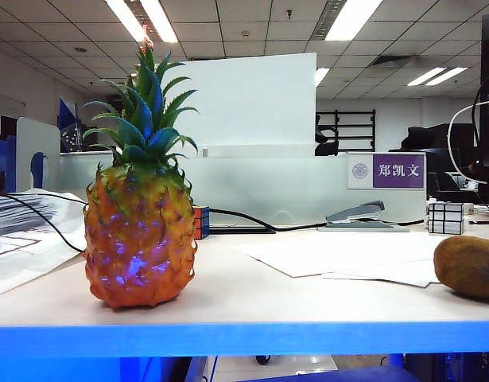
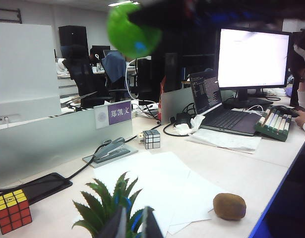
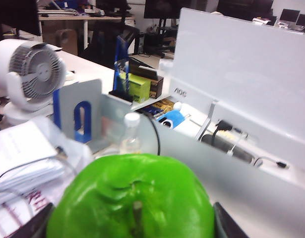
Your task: Arrange all the fruits from large to small from left to right in a row.
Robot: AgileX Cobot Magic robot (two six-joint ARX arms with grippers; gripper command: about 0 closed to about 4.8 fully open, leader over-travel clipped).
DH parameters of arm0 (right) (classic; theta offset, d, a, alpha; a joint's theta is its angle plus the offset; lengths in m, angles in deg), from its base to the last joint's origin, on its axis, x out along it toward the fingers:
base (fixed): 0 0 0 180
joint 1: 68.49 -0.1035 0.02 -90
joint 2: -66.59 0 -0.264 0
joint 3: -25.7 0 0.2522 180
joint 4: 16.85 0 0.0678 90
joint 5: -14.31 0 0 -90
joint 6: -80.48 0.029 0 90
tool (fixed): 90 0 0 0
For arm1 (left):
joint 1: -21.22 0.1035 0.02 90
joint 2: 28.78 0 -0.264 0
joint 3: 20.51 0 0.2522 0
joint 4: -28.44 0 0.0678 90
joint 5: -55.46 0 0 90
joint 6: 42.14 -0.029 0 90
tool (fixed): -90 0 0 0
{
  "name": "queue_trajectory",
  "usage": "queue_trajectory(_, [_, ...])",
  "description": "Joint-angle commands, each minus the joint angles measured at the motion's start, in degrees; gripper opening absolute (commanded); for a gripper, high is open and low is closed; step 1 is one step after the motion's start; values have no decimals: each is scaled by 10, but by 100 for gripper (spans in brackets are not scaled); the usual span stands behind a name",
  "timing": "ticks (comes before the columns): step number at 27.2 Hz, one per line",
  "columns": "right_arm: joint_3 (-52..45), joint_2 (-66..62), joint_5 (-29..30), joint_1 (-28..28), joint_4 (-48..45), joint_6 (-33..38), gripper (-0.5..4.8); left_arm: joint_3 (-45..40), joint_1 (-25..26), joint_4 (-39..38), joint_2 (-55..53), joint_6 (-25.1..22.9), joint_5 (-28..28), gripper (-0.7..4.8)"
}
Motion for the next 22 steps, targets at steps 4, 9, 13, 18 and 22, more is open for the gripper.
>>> queue_trajectory(4, [-219, 135, -117, -63, -136, 17, -2, 1, -1, 14, -1, 20, 11, 57])
queue_trajectory(9, [-349, 195, -151, -94, -170, 81, -2, 1, -1, 17, 0, 20, 28, 58])
queue_trajectory(13, [-420, 186, -178, -116, -174, 98, -2, 1, -1, 17, 0, 20, 27, 58])
queue_trajectory(18, [-469, 153, -191, -141, -194, 124, -2, 1, -1, 17, 0, 20, 27, 58])
queue_trajectory(22, [-480, 118, -192, -150, -207, 126, -2, 1, -1, 17, 0, 19, 27, 58])
